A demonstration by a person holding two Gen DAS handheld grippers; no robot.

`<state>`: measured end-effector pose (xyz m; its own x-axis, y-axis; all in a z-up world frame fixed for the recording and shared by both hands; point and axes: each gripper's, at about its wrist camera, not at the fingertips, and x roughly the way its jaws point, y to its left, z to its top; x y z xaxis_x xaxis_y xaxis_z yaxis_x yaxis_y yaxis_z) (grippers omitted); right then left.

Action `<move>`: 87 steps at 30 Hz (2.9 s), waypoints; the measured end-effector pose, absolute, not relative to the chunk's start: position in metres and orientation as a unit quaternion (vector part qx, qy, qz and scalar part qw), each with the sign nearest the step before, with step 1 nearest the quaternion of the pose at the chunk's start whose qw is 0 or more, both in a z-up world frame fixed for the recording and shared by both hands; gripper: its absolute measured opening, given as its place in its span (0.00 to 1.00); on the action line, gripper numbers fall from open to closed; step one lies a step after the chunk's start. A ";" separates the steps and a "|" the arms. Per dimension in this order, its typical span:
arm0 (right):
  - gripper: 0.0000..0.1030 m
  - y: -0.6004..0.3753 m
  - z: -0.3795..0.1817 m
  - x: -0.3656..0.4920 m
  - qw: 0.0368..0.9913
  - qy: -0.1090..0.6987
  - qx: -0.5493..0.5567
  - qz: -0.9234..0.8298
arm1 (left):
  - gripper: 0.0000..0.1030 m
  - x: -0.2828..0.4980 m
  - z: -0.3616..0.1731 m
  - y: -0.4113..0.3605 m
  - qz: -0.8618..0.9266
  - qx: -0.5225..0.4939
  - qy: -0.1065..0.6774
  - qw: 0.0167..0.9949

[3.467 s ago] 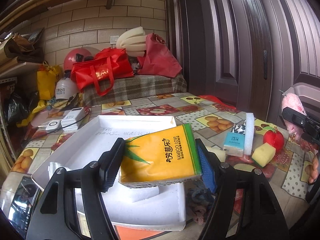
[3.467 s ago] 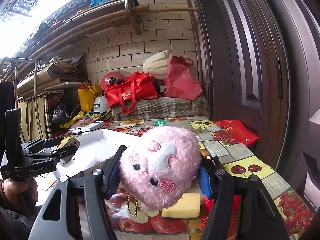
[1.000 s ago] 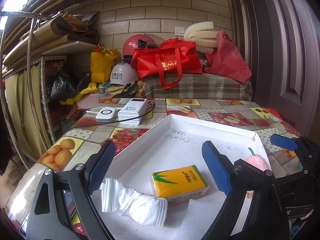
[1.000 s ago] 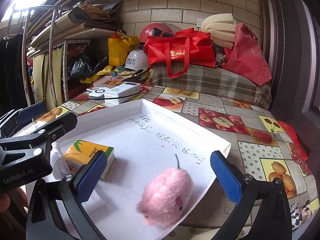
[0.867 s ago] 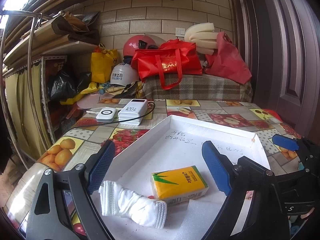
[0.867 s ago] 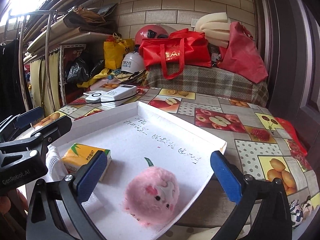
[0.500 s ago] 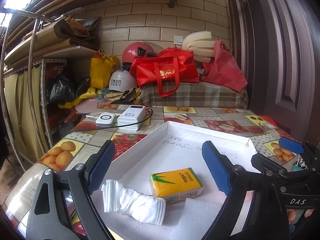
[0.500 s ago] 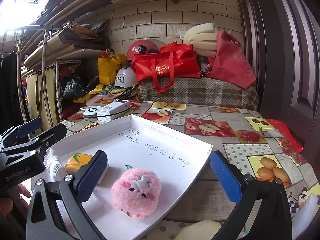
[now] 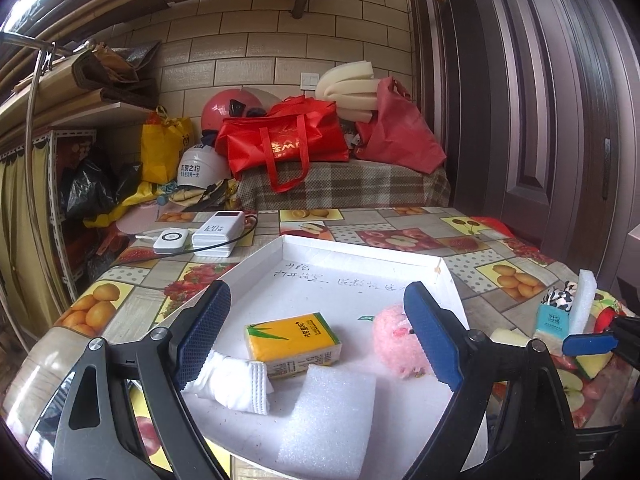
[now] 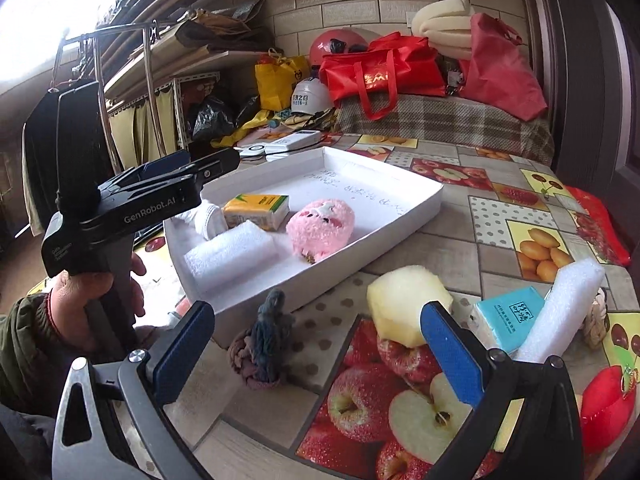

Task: Organize soft objects
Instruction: 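Move the left tool to the pale yellow foam while the right tool grasps the blue rope toy, then carry the yellow foam over the tray with left tool while right tool lifts rope toy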

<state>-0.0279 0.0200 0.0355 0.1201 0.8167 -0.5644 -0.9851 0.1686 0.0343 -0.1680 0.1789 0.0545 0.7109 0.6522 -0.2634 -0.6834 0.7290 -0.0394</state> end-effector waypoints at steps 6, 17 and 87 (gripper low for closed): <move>0.77 0.058 0.004 -0.058 0.674 0.257 -0.306 0.622 | 0.87 -0.167 0.055 0.169 0.351 -0.061 0.118 0.927; 0.25 -0.007 0.015 -0.042 0.688 0.244 -0.267 0.630 | 0.87 -0.152 0.054 0.143 0.282 -0.037 0.137 0.949; 0.26 -0.084 0.059 0.031 0.856 0.142 -0.047 0.495 | 0.59 -0.162 0.054 0.153 0.291 -0.047 0.147 0.944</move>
